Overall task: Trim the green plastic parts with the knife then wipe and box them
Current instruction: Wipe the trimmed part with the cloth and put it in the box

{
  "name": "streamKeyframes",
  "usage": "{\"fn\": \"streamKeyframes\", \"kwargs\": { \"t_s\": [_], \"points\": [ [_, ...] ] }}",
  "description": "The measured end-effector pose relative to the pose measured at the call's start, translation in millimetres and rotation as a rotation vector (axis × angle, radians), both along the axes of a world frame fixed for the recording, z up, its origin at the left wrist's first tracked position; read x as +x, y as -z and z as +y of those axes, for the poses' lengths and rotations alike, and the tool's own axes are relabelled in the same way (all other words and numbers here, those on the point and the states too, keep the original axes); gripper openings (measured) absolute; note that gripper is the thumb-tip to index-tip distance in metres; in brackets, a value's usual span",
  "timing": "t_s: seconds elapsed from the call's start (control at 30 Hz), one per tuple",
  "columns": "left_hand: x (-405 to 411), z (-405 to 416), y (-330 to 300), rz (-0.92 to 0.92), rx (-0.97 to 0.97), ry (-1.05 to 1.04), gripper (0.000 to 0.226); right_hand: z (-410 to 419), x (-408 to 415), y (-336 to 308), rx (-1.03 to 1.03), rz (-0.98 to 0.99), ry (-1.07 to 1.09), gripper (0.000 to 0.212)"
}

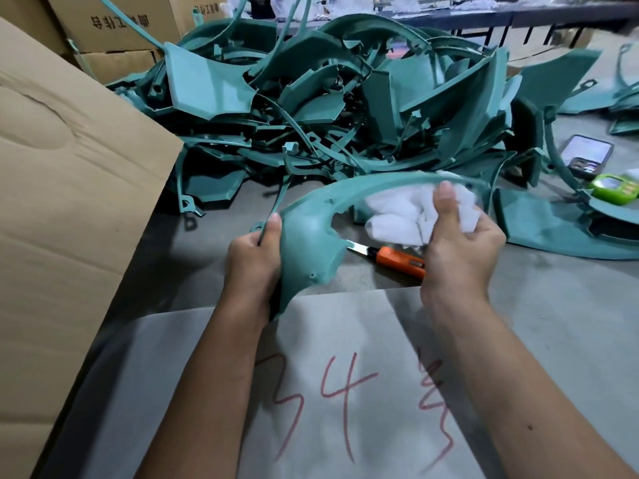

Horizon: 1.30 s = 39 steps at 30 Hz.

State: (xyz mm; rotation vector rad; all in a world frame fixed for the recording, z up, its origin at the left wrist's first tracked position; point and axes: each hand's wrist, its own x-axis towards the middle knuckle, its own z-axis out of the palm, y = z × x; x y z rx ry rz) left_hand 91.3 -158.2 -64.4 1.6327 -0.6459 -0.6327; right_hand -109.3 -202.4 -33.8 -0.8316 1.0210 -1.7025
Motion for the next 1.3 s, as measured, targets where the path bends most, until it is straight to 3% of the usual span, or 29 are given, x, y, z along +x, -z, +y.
{"fn": "streamKeyframes", "kwargs": {
  "t_s": [0.07, 0.17, 0.37, 0.47, 0.57, 0.63, 0.7, 0.73, 0.87, 0.97, 1.07, 1.13, 1.3],
  "points": [
    [11.5, 1.9, -0.7, -0.001, 0.001, -0.045, 0.069, -3.1, -1.6, 7.1, 0.046, 0.031, 0.038, 0.025],
    [25.9, 6.7, -1.5, -0.122, 0.022, -0.033, 0.078, -10.3, -5.1, 6.1, 0.070, -0.199, 0.031, 0.023],
    [40.2, 12.5, -1.8, -0.241, -0.020, -0.039, 0.085, -16.6, -12.6, -0.4, -0.036, -0.242, -0.326, 0.035],
    [47.6, 16.3, -1.2, -0.305, -0.049, -0.083, 0.075, -14.5, -19.0, 1.4, -0.168, -0.055, -0.396, 0.034],
    [47.4, 17.5, -1.9, -0.370, -0.085, -0.094, 0.064, -17.2, -24.4, 2.3, -0.230, 0.152, -0.239, 0.023],
    [47.9, 17.0, -3.1, -0.414, -0.104, -0.107, 0.061, -19.9, -28.0, 5.0, -0.312, 0.488, -0.081, 0.008],
    [47.1, 17.7, -5.3, -0.452, -0.125, -0.119, 0.057, -21.8, -30.3, 10.6, -0.363, 0.829, 0.122, 0.032],
    [46.8, 18.3, -6.9, -0.463, -0.139, -0.130, 0.054, -20.2, -30.5, 10.7, -0.333, 0.871, 0.209, 0.039],
    [49.9, 24.3, -12.4, -0.526, -0.160, -0.187, 0.045, -19.7, -36.3, 7.7, -0.229, 0.705, 0.488, 0.046],
    [34.9, 27.0, -21.7, -0.743, -0.264, -0.178, 0.038, -6.3, -18.5, 1.3, -0.441, 0.845, 0.391, 0.053],
    [-4.3, 26.4, -28.6, -0.936, -0.402, -0.086, 0.027, 10.8, 11.0, -0.5, -0.699, 1.043, 0.076, 0.063],
    [-19.9, 25.0, -24.4, -1.015, -0.444, -0.048, 0.040, 14.3, 20.4, 6.2, -0.794, 1.184, -0.112, 0.052],
    [-18.8, 28.1, -28.3, -0.977, -0.545, -0.143, 0.041, 9.0, 12.6, 10.2, -0.939, 1.091, -0.094, 0.033]
  ]
}}
